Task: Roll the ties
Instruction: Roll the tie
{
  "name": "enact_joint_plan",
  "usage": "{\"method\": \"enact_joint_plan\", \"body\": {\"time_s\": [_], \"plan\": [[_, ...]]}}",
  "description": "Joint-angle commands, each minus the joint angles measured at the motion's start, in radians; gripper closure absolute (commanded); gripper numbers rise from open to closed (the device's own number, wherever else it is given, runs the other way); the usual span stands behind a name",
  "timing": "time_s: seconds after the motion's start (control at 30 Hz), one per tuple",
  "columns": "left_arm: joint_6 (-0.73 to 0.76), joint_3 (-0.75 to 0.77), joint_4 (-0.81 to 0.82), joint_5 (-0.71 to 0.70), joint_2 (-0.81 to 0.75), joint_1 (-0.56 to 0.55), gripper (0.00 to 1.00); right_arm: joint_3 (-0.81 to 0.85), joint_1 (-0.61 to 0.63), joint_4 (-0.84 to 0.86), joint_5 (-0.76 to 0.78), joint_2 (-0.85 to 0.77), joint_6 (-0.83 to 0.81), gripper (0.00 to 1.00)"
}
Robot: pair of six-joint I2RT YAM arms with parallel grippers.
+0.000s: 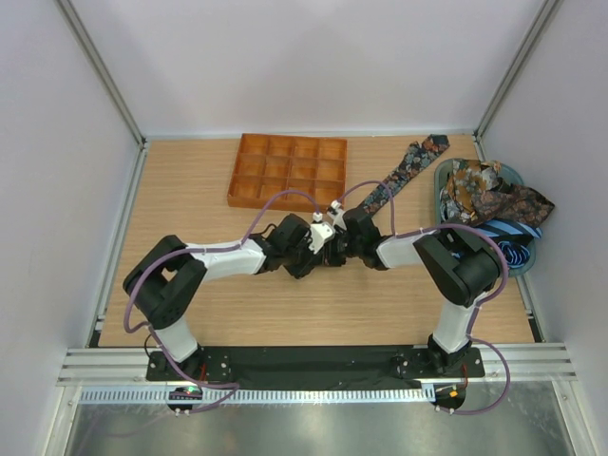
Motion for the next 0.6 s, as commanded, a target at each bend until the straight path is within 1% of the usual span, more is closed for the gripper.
{"method": "enact_joint_plan", "body": {"time_s": [0.0, 0.07, 0.2, 0.33, 0.47, 0.53, 0.57], "plan": [[-0.011, 0.013, -0.067, 0.022, 0.055, -0.015, 0.73, -0.005, -0.015, 0.036, 0.006, -0.058, 0.021, 0.79], [-0.013, 0.019, -0.074, 0.022, 0.061, -0.015, 0.75, -0.002, -0.024, 0.024, 0.010, -0.072, 0.023, 0.75], [-0.015, 0.023, -0.077, 0.022, 0.069, -0.015, 0.75, -0.002, -0.041, -0.007, 0.024, -0.128, 0.024, 0.69], [-0.015, 0.031, -0.088, 0.022, 0.076, -0.013, 0.75, -0.008, -0.058, -0.031, 0.056, -0.179, 0.029, 0.60], [-0.019, 0.039, -0.096, 0.020, 0.081, -0.015, 0.75, -0.074, -0.076, -0.057, 0.131, -0.262, 0.020, 0.60], [-0.022, 0.051, -0.120, 0.016, 0.093, -0.015, 0.75, -0.105, -0.076, -0.095, 0.196, -0.303, -0.002, 0.60], [-0.024, 0.068, -0.131, 0.016, 0.098, -0.015, 0.75, -0.141, -0.076, -0.102, 0.214, -0.354, -0.016, 0.60]]}}
